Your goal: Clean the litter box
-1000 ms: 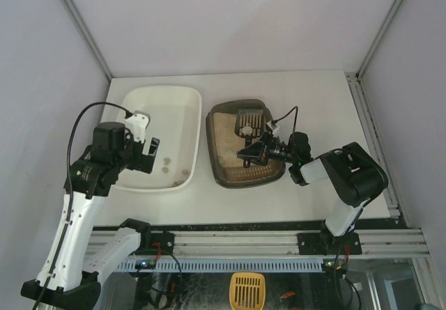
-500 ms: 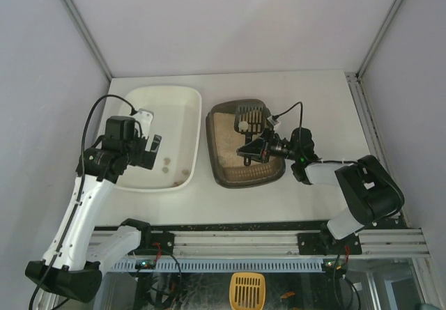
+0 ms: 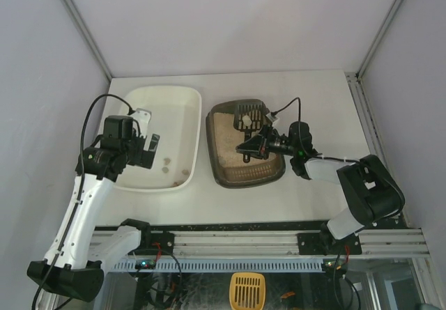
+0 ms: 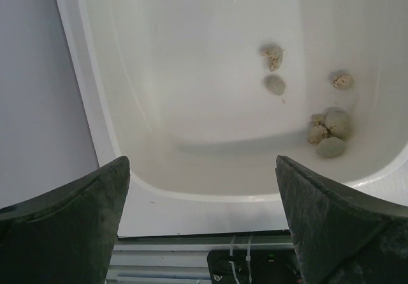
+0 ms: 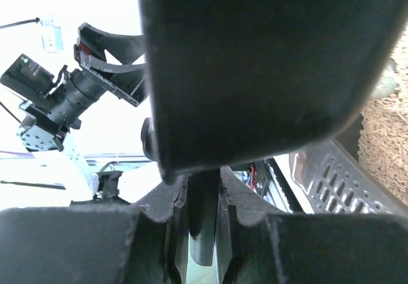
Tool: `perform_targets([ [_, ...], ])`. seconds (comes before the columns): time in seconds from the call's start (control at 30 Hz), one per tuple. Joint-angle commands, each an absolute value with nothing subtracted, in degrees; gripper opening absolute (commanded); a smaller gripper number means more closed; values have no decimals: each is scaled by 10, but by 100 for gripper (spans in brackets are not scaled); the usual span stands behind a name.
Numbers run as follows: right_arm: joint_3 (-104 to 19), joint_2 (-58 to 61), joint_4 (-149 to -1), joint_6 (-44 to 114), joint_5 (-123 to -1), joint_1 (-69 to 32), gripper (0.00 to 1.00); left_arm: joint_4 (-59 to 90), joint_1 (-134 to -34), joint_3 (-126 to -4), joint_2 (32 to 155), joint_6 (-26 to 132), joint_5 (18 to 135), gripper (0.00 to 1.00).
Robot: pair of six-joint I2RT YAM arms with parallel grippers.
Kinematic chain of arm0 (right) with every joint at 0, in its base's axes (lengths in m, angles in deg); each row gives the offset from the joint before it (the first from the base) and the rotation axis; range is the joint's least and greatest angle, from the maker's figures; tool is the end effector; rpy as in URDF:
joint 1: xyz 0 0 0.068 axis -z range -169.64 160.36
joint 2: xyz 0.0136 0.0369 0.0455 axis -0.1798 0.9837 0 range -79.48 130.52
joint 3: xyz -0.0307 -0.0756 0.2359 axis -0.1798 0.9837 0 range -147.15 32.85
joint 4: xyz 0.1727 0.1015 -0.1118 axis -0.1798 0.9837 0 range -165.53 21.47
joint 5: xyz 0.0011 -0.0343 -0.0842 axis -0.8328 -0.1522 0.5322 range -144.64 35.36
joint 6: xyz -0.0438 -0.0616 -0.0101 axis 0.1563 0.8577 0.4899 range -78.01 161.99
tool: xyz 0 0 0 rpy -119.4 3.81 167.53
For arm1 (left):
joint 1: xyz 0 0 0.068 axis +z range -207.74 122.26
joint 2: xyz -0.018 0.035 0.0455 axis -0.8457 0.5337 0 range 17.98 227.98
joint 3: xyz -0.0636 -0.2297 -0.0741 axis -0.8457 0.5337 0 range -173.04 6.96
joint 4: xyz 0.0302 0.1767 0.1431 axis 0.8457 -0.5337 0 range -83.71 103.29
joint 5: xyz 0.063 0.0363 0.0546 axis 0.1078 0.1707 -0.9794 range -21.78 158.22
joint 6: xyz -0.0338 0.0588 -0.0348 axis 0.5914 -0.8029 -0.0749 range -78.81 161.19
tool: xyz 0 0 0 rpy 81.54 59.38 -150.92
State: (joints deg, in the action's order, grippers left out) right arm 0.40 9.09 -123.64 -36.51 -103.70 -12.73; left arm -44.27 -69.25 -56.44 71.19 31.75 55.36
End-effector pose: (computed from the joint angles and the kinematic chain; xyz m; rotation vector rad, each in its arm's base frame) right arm 0.2536 0.1610 0.1959 0.2266 2.1288 1.9143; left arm 0.1651 -0.0190 0.3011 0.3299 2.3623 0.2517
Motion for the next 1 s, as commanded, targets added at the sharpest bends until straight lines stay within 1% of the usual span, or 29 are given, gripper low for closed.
perform_targets([
  [0.0, -50, 58, -1161, -294, -1049, -140, 0, -432, -666, -577, 705, 328, 570, 100],
  [0.13, -105, 54, -1075, -245, -1050, -167, 0, -448, -606, -622, 729, 325, 619, 99],
  [0.23, -159, 61, -998, -195, -1037, -192, 0, -464, -546, -657, 750, 330, 692, 97],
  [0.33, -262, 82, -796, -90, -990, -232, 0, -495, -456, -696, 780, 335, 824, 97],
  [0.4, -344, 108, -664, -11, -945, -262, 0, -528, -373, -729, 804, 329, 916, 97],
  [0.47, -429, 143, -555, 42, -894, -286, 0, -569, -309, -769, 831, 314, 995, 97],
  [0.57, -541, 204, -420, 98, -816, -327, 0, -621, -244, -811, 861, 287, 1074, 96],
  [0.63, -615, 247, -354, 129, -778, -359, 0, -638, -223, -825, 869, 273, 1092, 96],
  [0.73, -715, 305, -275, 164, -688, -404, 0, -638, -207, -826, 868, 266, 1095, 96],
  [0.97, -841, 397, -161, 213, -484, -484, 0, -625, -149, -818, 871, 287, 1138, 96],
])
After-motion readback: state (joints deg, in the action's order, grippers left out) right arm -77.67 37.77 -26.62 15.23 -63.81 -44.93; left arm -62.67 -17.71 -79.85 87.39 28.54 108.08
